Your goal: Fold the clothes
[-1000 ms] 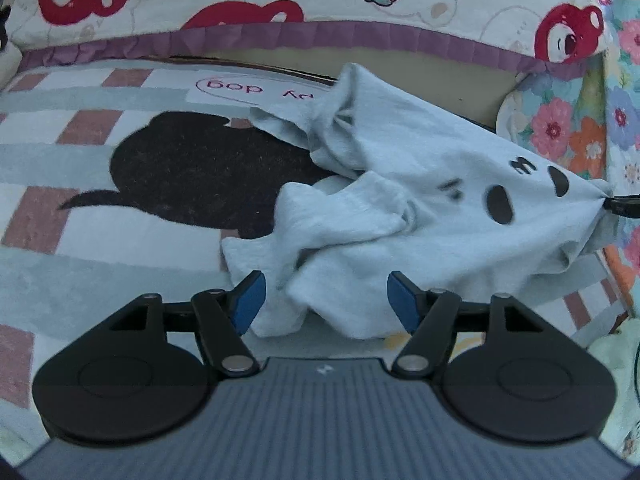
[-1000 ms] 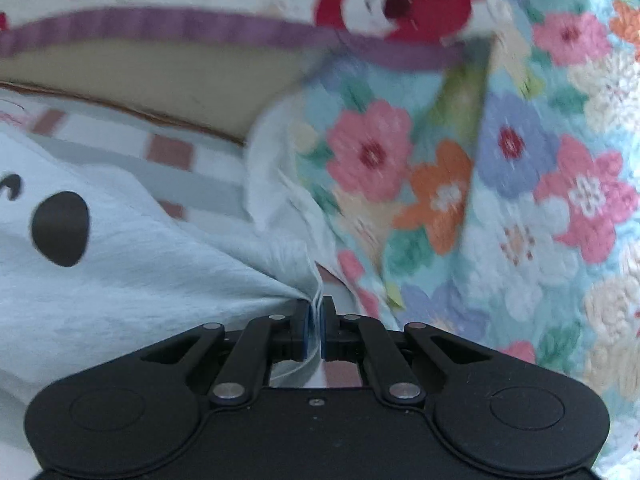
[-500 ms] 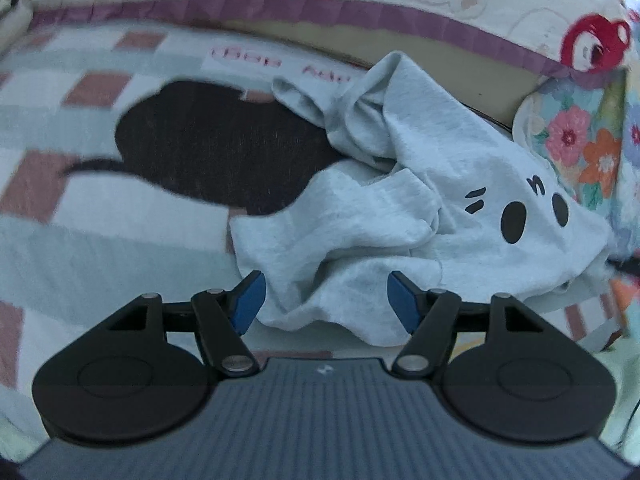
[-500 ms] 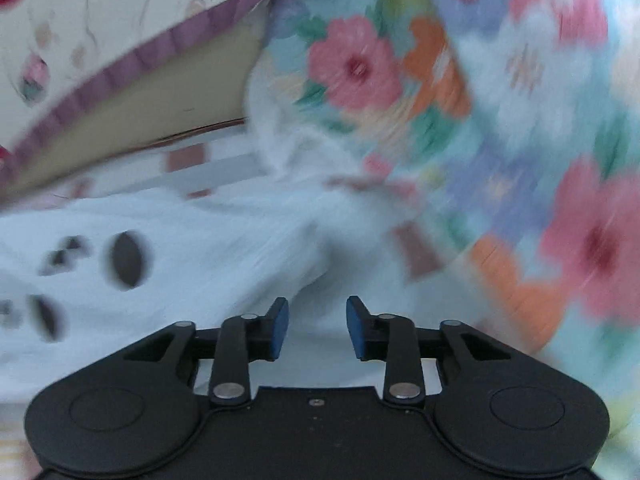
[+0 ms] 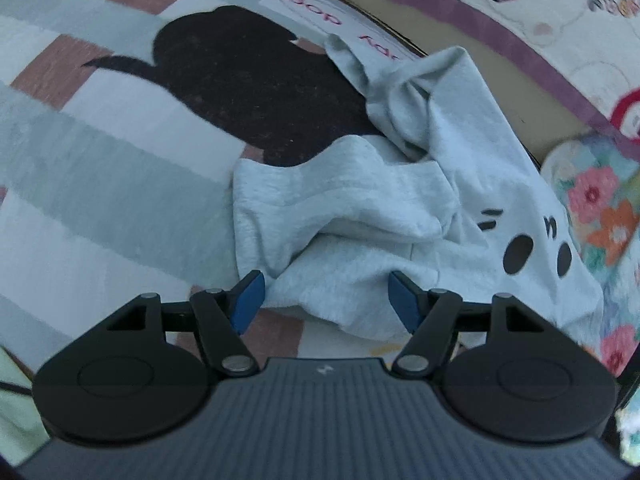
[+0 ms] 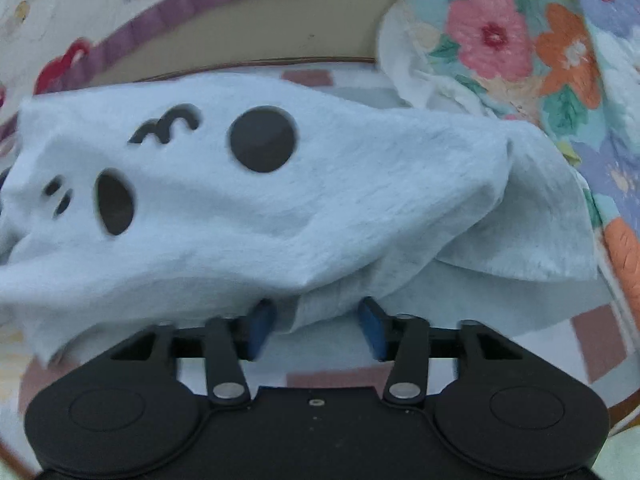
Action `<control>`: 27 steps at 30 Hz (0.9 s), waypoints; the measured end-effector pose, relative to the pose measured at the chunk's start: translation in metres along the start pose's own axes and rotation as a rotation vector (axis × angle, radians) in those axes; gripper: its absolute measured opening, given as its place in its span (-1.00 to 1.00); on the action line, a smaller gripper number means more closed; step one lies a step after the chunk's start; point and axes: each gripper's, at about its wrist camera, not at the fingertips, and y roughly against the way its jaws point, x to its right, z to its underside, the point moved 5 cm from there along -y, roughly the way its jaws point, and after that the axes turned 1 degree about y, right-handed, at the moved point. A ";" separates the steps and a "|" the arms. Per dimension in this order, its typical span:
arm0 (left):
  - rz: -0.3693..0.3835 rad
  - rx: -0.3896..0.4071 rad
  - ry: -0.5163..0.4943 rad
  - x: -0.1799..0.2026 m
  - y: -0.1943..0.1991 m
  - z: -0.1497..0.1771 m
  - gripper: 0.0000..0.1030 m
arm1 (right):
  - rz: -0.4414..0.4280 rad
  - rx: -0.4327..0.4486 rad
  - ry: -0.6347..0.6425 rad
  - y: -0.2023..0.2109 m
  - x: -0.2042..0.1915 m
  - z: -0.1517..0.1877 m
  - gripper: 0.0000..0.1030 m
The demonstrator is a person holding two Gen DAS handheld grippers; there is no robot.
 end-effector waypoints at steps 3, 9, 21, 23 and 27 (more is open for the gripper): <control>-0.011 0.023 0.093 0.002 -0.001 -0.002 0.33 | 0.004 0.032 -0.035 -0.001 0.003 0.000 0.28; -0.044 0.022 0.047 0.008 0.002 0.005 0.32 | 0.034 0.155 -0.074 0.038 0.012 -0.006 -0.77; -0.147 0.112 0.035 -0.003 0.018 0.001 0.33 | 0.220 0.125 -0.100 0.062 0.054 0.022 -0.79; -0.201 0.190 -0.069 0.000 0.023 -0.005 0.33 | 0.260 0.092 -0.045 0.054 0.053 0.023 -0.76; -0.251 0.196 -0.308 0.010 0.026 -0.019 0.33 | 0.279 0.036 -0.032 0.053 0.059 0.025 -0.47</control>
